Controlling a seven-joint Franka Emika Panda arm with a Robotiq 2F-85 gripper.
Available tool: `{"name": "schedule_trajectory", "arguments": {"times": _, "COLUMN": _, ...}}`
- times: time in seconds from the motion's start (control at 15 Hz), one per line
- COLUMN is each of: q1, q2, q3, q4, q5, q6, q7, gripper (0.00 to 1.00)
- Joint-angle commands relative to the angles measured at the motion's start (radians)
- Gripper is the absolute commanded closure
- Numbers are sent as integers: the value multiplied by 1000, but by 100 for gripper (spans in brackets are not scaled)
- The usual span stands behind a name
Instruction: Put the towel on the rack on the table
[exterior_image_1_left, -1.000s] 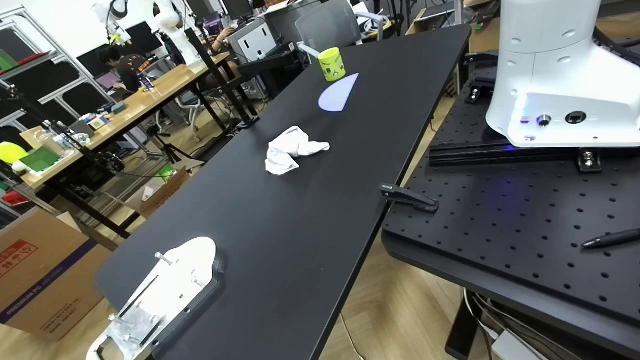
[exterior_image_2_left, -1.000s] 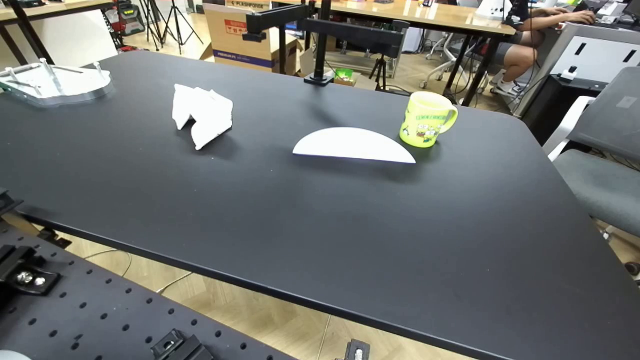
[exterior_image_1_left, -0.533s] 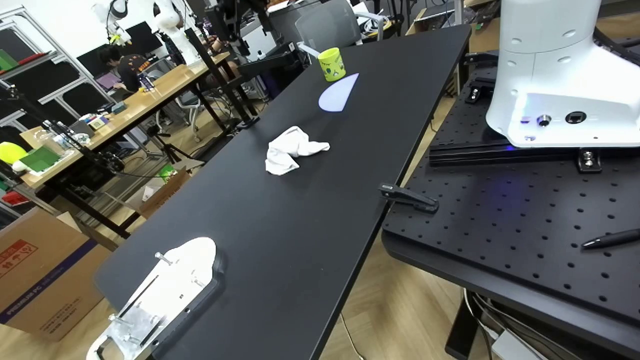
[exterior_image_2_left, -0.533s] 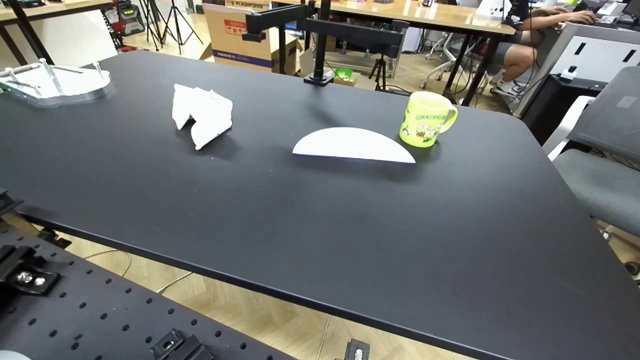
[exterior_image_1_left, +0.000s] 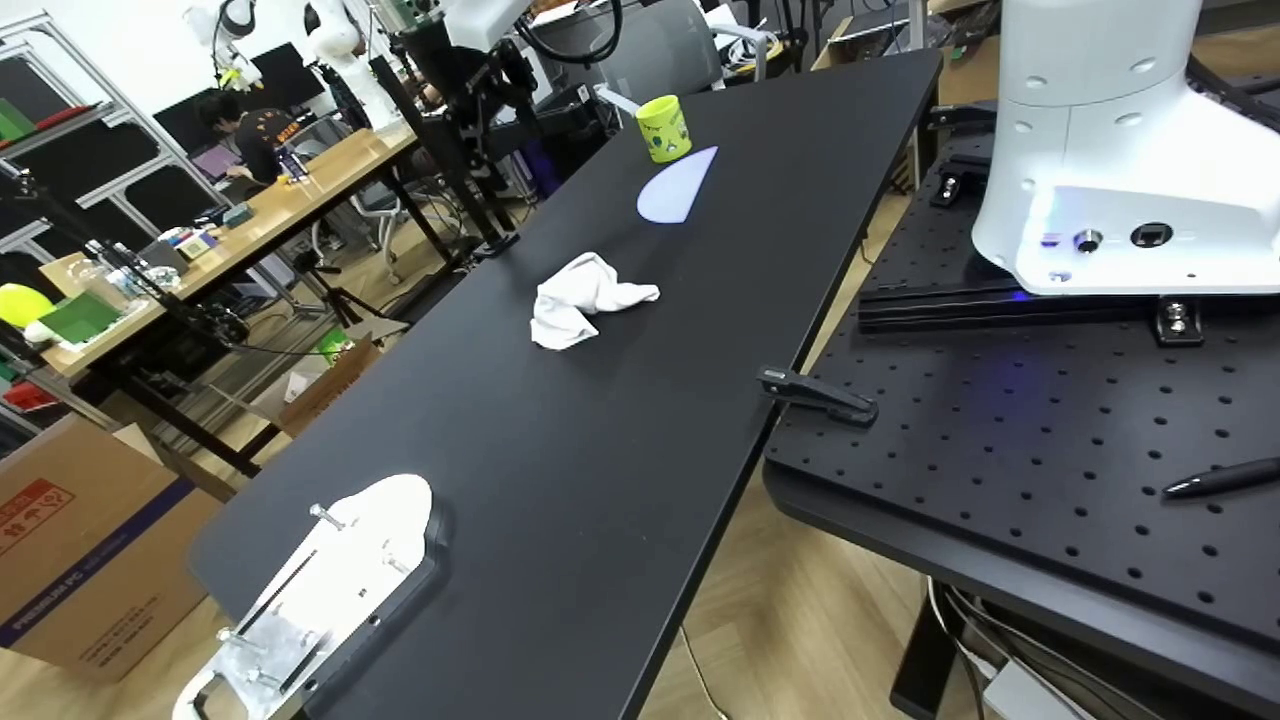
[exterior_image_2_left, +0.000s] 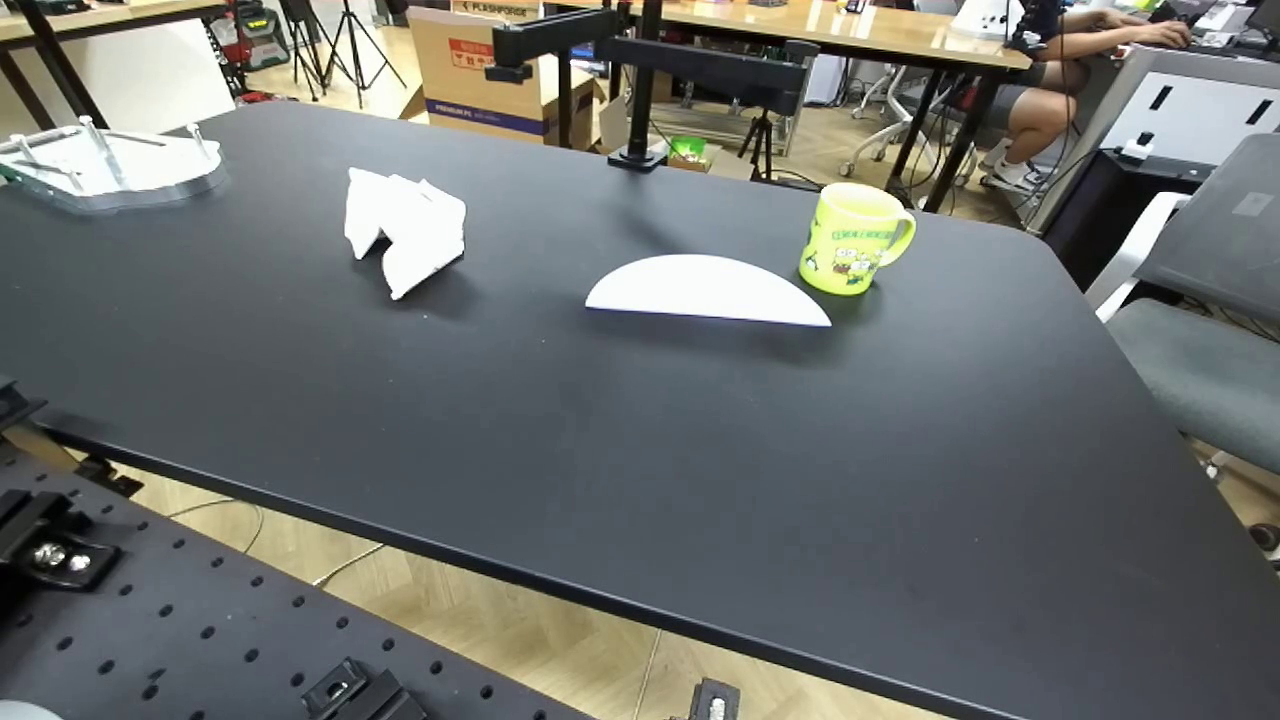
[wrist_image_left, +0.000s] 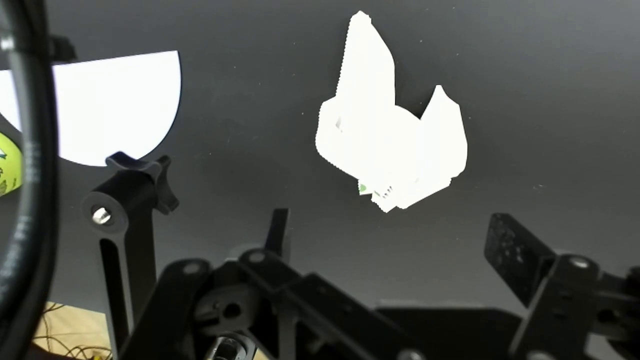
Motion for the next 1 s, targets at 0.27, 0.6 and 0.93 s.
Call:
{"name": "schedule_trajectory", "arguments": {"times": 0.27, "q1": 29, "q2": 99, "q3": -35, "q4": 26, "q5": -142, "q6": 27, "q7": 195, "gripper": 0}}
{"name": "schedule_trajectory", "arguments": {"times": 0.6, "q1": 92, "q2": 219, "q3": -81, "q4": 61, "q5": -249, "q6": 73, "q7": 380, "gripper": 0}}
{"name": "schedule_trajectory", "arguments": {"times": 0.93, "q1": 177, "q2": 303, "q3": -124, "q4": 110, "q5": -224, "q6": 132, "q7": 496, "gripper": 0}}
